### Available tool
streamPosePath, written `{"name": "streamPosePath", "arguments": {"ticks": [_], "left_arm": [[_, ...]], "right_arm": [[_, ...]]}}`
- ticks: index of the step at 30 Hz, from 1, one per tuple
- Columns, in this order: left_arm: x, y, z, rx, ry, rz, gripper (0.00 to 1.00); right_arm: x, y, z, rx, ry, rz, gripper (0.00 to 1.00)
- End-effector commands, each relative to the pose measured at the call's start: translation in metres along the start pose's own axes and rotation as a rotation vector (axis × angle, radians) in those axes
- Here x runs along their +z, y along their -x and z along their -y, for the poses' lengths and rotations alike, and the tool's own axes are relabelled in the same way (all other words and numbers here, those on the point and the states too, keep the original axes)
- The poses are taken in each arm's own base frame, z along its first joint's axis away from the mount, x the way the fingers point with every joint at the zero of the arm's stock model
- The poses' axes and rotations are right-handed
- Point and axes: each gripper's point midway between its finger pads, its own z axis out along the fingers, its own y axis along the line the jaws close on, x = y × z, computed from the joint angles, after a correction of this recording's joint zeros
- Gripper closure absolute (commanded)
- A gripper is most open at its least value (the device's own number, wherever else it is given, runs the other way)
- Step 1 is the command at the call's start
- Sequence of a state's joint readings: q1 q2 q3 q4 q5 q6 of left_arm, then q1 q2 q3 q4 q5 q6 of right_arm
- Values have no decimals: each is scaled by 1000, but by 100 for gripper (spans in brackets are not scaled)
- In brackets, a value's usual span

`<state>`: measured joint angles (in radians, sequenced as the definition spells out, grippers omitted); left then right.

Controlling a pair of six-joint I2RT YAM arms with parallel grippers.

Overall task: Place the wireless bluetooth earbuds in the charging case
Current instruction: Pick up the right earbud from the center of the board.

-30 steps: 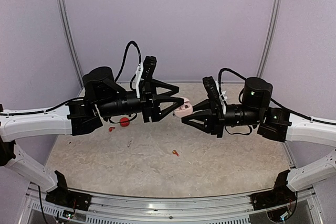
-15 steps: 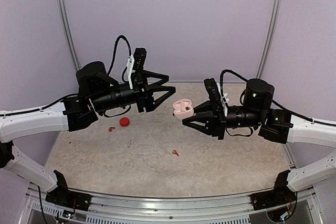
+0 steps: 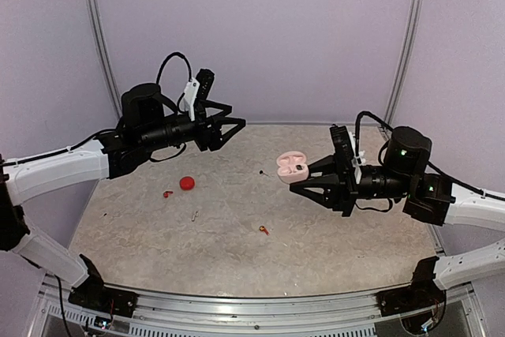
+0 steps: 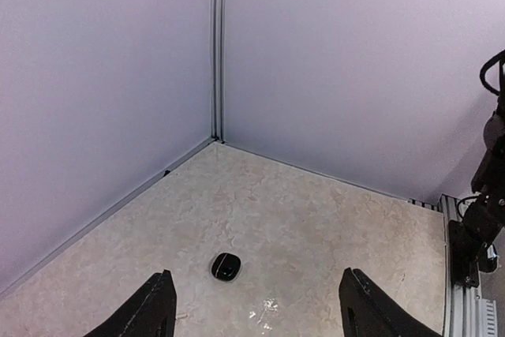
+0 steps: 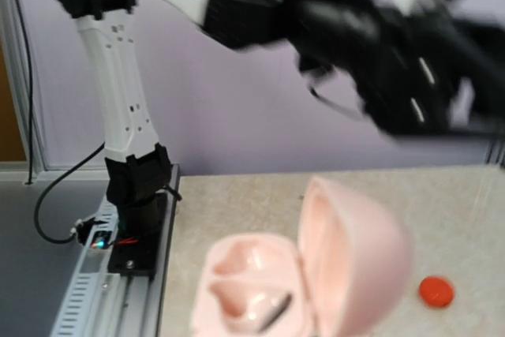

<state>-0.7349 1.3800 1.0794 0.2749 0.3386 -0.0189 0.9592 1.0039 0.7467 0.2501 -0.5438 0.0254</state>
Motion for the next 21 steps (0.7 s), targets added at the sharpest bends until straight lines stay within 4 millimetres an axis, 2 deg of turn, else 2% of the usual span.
{"name": "streamPosePath", "arguments": {"ticks": [1,8,18,21], "left_arm": [[20,-29,-9,26,-26,-104,29],[57,-74,-29,26,-54,-249,30],[109,-156,-63,-27,-42,-435,34],[117,-168,-73,-40,-30,-451,34]], "right_arm": [[-12,10,-10,-144,17,24,98],[-18,9,-18,-231,25,-5,99],[-24,9,-21,-315,18,-18,100],[-24,7,-20,-330,9,-32,100]]}}
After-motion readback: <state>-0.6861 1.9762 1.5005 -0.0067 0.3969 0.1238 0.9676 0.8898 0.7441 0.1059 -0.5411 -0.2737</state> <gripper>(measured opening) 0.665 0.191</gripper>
